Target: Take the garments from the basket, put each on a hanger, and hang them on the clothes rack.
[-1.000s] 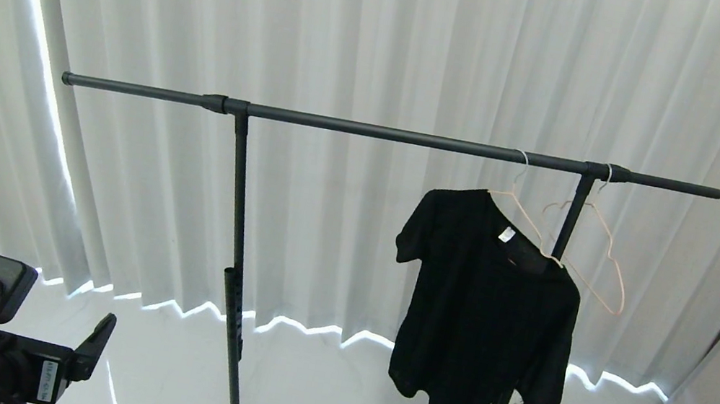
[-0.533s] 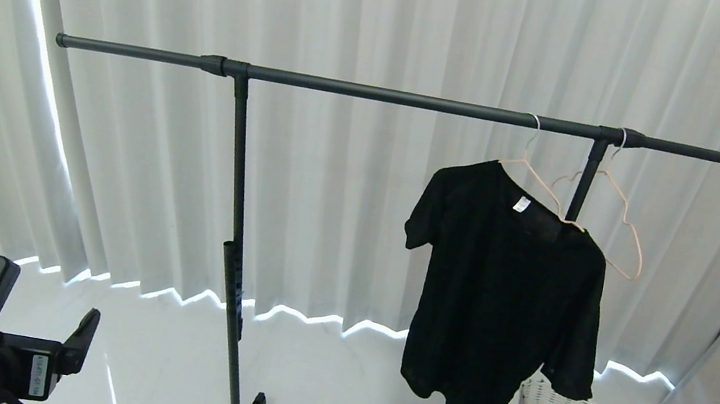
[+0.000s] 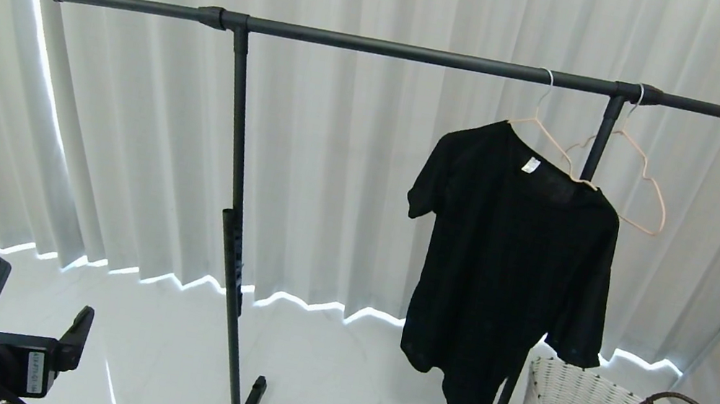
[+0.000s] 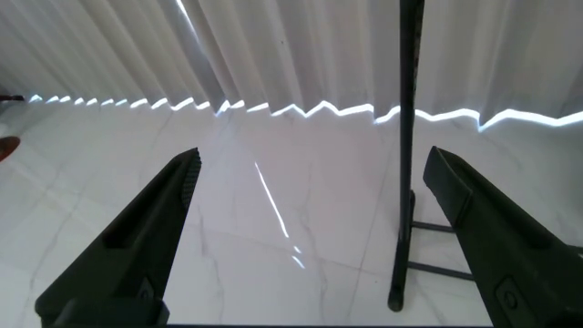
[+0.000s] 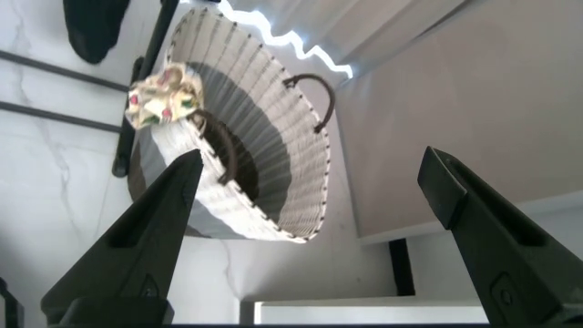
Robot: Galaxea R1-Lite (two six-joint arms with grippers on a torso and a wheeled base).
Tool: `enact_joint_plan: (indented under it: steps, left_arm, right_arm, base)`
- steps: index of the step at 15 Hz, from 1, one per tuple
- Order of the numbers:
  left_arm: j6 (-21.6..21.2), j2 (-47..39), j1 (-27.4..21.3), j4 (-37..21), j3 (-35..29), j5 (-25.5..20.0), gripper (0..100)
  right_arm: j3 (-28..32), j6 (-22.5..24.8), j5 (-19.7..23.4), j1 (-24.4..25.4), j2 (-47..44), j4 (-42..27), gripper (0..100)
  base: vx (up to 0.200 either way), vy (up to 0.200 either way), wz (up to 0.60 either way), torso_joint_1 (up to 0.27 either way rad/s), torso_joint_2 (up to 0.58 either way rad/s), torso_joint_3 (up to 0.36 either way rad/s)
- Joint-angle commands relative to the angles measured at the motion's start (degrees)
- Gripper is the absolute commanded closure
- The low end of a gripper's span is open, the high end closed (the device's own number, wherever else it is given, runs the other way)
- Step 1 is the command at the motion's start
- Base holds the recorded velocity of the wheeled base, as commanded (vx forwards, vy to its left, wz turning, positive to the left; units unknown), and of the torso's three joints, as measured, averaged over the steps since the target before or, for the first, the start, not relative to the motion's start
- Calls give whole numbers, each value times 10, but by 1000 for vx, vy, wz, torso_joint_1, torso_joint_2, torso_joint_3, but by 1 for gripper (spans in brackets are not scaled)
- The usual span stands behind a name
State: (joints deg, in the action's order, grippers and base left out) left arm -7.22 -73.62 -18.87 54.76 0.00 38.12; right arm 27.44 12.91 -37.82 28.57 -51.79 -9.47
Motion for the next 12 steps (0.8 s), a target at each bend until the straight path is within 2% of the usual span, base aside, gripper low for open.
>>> enact_joint_plan:
  steps: [1,6,10,12]
  left_arm:
    - [0,-1,0,1,0,6,0]
    - [1,1,0,-6,0,11,0]
    - [-1,2,-1,-42,0,24,0]
    - [-3,13,-7,-42,0,23,0]
  right_arm:
    - [-6,0,0,1,12,0,0]
    - [-29,3,1,0,34,0,0]
    - [-49,4,0,-1,42,0,0]
    - [-52,4,1,-2,44,0,0]
  base:
    - [0,0,0,-168,461,295]
    - [0,0,0,-128,386,263]
    - [0,0,0,-13,48,32]
    - [0,-200,0,0,10,7]
